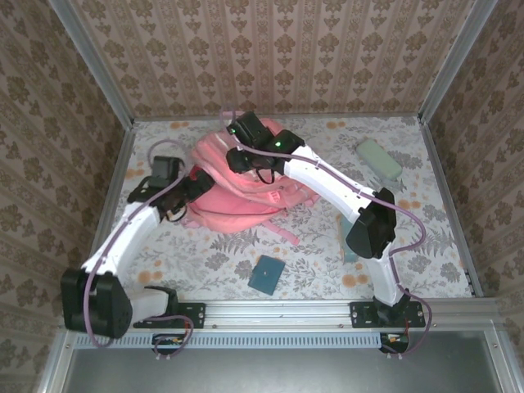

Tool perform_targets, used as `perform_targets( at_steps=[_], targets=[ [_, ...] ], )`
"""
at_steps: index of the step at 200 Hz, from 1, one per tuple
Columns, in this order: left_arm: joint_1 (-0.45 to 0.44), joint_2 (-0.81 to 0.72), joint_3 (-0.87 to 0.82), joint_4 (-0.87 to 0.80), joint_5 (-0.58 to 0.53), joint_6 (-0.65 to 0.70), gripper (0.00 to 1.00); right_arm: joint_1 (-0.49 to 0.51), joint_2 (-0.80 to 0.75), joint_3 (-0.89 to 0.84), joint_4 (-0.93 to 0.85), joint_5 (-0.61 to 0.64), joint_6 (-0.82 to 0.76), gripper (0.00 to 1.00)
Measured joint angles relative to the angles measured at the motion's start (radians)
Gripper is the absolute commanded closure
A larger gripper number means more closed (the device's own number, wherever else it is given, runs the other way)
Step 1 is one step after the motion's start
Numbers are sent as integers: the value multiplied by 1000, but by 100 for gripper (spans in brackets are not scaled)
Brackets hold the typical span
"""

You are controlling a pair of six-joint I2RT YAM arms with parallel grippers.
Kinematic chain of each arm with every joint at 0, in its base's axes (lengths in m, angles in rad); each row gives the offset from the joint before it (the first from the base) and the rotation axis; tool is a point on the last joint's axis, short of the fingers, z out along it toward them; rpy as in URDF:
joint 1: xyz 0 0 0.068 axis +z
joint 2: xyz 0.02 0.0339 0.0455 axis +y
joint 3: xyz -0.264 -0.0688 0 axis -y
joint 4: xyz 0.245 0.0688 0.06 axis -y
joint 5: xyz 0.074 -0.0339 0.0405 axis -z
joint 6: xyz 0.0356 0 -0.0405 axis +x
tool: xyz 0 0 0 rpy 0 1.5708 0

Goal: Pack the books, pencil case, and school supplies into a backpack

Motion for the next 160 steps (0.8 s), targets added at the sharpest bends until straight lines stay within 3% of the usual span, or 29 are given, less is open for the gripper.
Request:
perform_targets(
  at_steps=[26, 57, 101, 147, 160],
  targets=[
    [108, -90, -45, -39, 27, 47, 0, 0, -45, -103, 40, -5, 16, 59],
    [161, -73, -57, -23, 118, 87, 5, 0, -117, -261, 95, -12, 55, 58],
    [162, 140, -2, 41, 233, 142, 18, 0, -241, -534, 173, -26, 129, 58],
    [162, 337, 121, 76, 216, 192, 20, 40, -277, -710, 247, -41, 210, 58],
    [162, 383, 169, 84, 213, 201, 31, 63, -277, -729, 253, -47, 227, 58]
  ],
)
